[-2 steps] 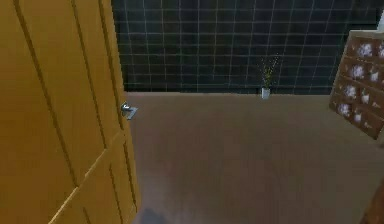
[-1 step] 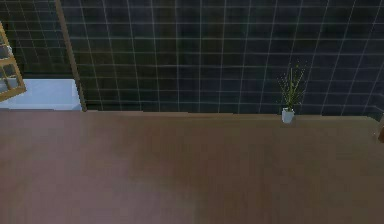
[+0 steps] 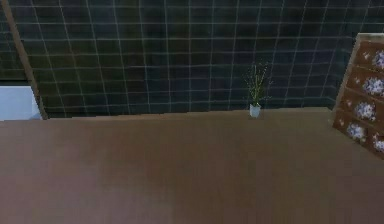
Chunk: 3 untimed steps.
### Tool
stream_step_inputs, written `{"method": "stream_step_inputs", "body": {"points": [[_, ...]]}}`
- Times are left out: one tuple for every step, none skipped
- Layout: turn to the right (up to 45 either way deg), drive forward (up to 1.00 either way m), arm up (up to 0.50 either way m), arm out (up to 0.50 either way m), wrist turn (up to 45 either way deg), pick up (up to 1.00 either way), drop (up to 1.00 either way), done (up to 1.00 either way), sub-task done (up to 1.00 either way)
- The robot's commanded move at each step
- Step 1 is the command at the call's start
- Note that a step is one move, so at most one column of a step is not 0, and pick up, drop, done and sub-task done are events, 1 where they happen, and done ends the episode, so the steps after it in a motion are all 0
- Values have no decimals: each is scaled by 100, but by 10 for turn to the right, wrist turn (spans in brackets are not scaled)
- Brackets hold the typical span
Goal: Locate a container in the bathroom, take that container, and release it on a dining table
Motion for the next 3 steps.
{"method": "stream_step_inputs", "body": {"points": [[0,35,0,0,0,0,0,0,0],[-210,0,0,0,0,0,0,0,0],[0,55,0,0,0,0,0,0,0]]}}
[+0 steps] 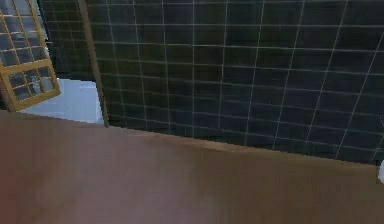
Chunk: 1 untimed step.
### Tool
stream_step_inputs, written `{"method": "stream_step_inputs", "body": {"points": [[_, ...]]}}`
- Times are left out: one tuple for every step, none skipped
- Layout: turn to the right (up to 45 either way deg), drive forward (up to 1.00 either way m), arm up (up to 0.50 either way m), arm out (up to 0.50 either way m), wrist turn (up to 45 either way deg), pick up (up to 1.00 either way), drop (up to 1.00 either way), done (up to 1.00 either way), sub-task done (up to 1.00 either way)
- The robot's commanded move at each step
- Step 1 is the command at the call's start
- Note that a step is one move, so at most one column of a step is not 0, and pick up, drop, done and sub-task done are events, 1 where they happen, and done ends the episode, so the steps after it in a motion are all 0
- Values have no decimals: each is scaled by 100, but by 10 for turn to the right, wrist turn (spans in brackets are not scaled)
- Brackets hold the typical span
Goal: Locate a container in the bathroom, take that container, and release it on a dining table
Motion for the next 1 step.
{"method": "stream_step_inputs", "body": {"points": [[-390,0,0,0,0,0,0,0,0]]}}
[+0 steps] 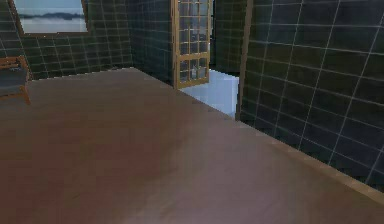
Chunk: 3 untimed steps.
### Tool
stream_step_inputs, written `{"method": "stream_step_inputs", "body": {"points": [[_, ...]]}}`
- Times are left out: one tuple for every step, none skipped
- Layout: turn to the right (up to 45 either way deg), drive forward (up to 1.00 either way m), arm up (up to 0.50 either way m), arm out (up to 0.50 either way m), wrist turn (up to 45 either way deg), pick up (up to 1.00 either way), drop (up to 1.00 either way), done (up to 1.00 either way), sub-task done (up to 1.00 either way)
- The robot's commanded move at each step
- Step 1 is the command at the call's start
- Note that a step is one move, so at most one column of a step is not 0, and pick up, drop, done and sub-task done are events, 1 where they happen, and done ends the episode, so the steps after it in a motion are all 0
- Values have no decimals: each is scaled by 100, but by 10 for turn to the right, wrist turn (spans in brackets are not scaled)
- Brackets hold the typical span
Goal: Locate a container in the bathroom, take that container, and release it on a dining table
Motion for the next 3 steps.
{"method": "stream_step_inputs", "body": {"points": [[0,100,0,0,0,0,0,0,0],[0,100,0,0,0,0,0,0,0],[0,65,0,0,0,0,0,0,0]]}}
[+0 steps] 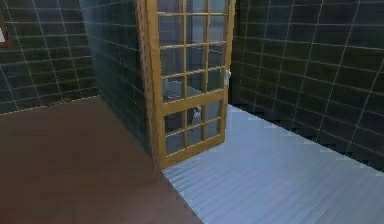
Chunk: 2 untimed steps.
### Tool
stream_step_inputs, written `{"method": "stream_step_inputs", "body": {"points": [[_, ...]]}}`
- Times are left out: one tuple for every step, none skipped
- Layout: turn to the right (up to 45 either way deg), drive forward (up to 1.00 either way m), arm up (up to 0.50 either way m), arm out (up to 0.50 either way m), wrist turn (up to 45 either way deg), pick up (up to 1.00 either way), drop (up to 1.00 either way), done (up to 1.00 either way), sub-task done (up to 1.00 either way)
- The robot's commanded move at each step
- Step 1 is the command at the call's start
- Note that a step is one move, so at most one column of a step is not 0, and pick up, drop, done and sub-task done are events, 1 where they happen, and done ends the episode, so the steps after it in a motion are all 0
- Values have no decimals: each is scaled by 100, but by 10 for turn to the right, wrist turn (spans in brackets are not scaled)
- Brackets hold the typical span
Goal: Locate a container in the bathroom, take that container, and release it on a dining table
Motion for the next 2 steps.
{"method": "stream_step_inputs", "body": {"points": [[390,0,0,0,0,0,0,0,0],[0,100,0,0,0,0,0,0,0]]}}
